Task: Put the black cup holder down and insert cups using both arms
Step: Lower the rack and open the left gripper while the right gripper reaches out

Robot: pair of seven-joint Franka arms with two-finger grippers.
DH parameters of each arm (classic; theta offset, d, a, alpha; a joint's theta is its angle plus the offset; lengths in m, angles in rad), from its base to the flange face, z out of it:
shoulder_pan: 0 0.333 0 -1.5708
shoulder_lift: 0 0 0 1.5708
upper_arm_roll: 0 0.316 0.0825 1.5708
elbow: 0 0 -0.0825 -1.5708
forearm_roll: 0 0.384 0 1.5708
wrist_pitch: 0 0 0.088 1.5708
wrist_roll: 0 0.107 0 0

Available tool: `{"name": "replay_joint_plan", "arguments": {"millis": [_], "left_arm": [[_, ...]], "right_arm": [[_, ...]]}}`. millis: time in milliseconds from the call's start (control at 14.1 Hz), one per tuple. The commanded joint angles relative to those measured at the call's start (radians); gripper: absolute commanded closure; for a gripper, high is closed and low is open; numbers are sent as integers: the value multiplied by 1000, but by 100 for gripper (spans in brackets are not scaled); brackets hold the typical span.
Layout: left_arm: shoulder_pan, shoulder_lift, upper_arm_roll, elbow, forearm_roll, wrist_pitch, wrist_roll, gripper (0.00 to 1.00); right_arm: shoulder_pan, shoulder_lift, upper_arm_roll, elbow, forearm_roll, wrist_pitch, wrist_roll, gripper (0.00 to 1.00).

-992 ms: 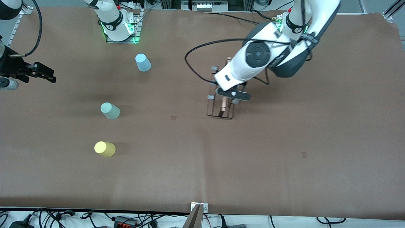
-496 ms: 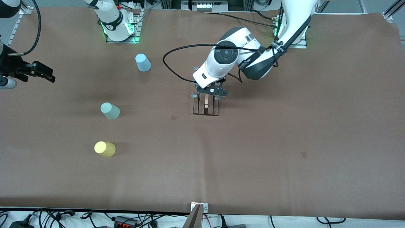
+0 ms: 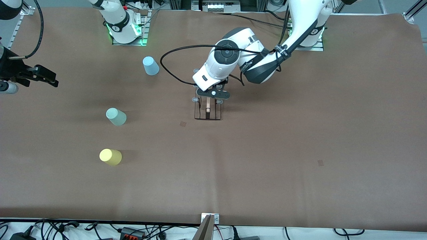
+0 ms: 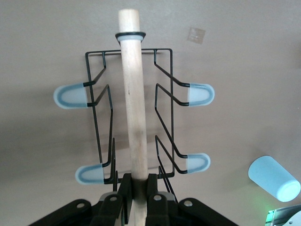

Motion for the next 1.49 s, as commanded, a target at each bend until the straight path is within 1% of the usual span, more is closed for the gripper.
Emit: {"name": "replay_joint_plan", "arguments": {"millis": [0, 212, 496, 567, 637, 708, 850, 992, 1062, 1133, 1275, 1416], "left_arm": [[-38, 25, 5, 40, 18, 18, -76, 100], [-56, 48, 4, 40, 86, 43, -114, 100], [-58, 58, 4, 40, 104, 43, -118, 100], [-62, 58, 4, 40, 134, 43, -118, 99], [-64, 61, 4, 38, 153, 43, -121, 92], [-62, 65, 4, 38, 149, 43, -122, 83], [-50, 63, 4, 40, 144, 41, -137, 65], [-38, 45, 4, 40, 146, 27, -159, 60], [-21, 31, 2, 40, 147, 7, -159, 58], [-9, 19, -1, 41, 149, -22, -158, 54], [28, -14, -4, 40, 149, -62, -150, 53], [65, -43, -7, 40, 152, -132, -144, 53]], "right_arm": [[0, -3, -1, -1, 4, -1, -6, 0], [-10, 0, 1, -3, 7, 10, -6, 0], [-34, 10, 30, -4, 10, 32, -5, 0], [-32, 20, 30, -4, 8, 33, -5, 0], [-32, 28, 28, -9, 8, 33, -6, 0], [-32, 57, 30, -10, 8, 25, -9, 0], [-24, 141, 30, -6, 8, 35, -11, 0], [-20, 201, 30, -7, 8, 36, -9, 0], [-18, 214, 30, -7, 8, 32, -9, 0], [-17, 224, 30, -7, 8, 30, -9, 0], [-5, 264, 30, -7, 10, 30, -5, 0], [28, 309, 30, -9, 11, 12, 8, 0]]}}
